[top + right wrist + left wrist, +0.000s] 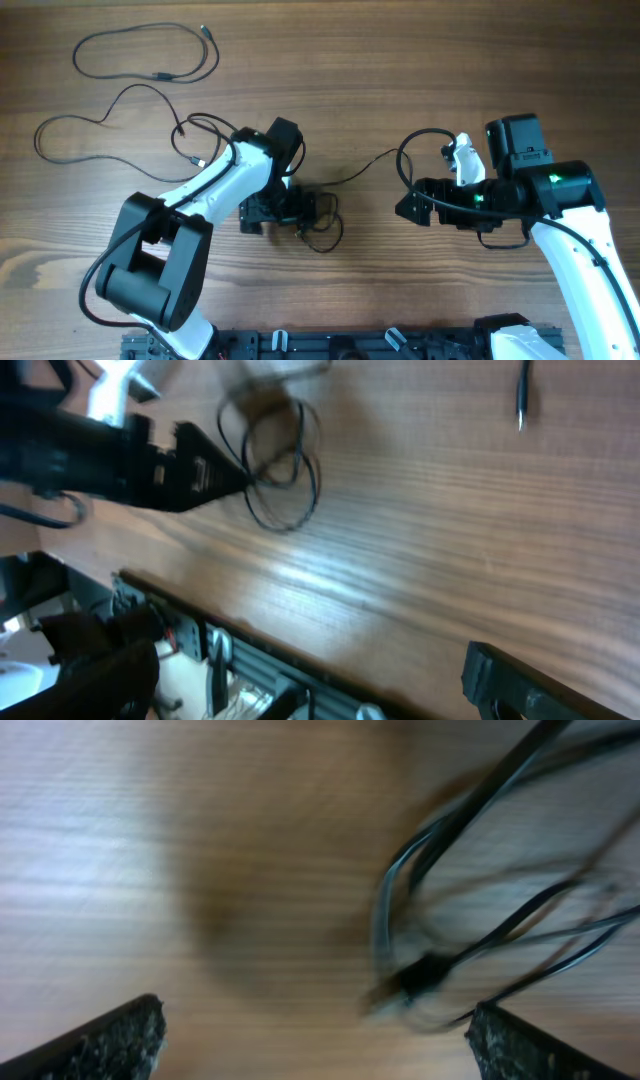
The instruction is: Untangle cables
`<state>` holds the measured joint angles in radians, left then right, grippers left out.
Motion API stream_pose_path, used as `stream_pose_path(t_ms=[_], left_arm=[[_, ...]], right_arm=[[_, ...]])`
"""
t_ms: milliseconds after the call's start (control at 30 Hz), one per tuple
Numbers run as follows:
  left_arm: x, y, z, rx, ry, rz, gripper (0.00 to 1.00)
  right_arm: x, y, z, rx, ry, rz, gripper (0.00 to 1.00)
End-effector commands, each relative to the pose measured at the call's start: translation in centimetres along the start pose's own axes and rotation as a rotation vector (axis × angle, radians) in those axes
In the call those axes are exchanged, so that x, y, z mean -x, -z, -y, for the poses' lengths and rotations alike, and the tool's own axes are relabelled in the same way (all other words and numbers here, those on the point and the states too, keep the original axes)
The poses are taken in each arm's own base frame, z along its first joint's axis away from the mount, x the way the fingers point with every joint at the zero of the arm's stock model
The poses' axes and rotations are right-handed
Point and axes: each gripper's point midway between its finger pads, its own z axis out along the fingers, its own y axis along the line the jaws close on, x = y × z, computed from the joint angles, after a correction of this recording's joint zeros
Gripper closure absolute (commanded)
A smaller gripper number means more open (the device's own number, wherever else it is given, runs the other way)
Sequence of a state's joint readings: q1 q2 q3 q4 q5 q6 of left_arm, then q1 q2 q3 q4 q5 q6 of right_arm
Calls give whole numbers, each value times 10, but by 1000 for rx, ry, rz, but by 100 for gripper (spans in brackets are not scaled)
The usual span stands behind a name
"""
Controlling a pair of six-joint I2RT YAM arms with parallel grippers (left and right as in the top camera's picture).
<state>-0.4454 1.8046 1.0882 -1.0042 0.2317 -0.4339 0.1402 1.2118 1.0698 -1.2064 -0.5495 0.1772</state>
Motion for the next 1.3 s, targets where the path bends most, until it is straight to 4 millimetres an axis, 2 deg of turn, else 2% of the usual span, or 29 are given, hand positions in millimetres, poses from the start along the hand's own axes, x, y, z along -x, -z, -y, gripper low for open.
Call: stream_pose_path(t_ms=[0, 67, 100, 133, 167, 333, 433, 500, 600, 667, 700, 767, 833, 900, 933, 1033, 1200, 1267], left_arm=[[22, 5, 30, -159, -25, 94, 0], [39, 8, 35, -174, -43, 169, 0], [48, 9, 33, -152, -40, 214, 4], [50, 9, 30, -135, -35, 225, 9], [49, 9, 27, -123, -32, 222, 21], [47, 6, 24, -65, -49, 235, 40], [44, 4, 31, -53, -69, 247, 66], [45, 4, 28, -36, -29, 255, 96], [39, 10, 35, -76, -36, 222, 96], [32, 39, 58, -184, -57, 208, 96], [29, 57, 70, -239, -74, 219, 96], [24, 116, 104, -410, -147, 296, 96], [14, 168, 128, -557, -229, 382, 96], [-3, 213, 143, -682, -316, 466, 96], [-9, 226, 146, -717, -339, 492, 96], [-24, 250, 151, -791, -367, 526, 96], [-25, 245, 150, -777, -368, 511, 96], [-28, 243, 151, -764, -415, 517, 96]], right_arm=[[9, 4, -4, 8, 3, 35, 0], [8, 4, -3, 7, -8, 31, 0], [7, 4, -3, 6, -11, 26, 0], [6, 4, -3, 5, -14, 21, 0], [5, 4, -3, 5, -14, 21, 0], [10, 4, -4, 8, -12, 38, 0], [9, 4, -3, 8, -14, 35, 0], [9, 4, -3, 7, -15, 33, 0], [9, 4, -3, 7, -14, 35, 0], [12, 4, -4, 10, -8, 44, 0], [12, 4, -4, 10, -8, 45, 0], [11, 4, -4, 10, -10, 43, 0], [11, 4, -4, 10, -9, 43, 0], [11, 4, -4, 11, -12, 43, 0], [11, 4, -5, 18, -11, 41, 0], [11, 4, -12, 56, -13, 40, 0], [20, 9, -41, 220, 33, 65, 0], [28, 10, -45, 236, 7, 89, 0]])
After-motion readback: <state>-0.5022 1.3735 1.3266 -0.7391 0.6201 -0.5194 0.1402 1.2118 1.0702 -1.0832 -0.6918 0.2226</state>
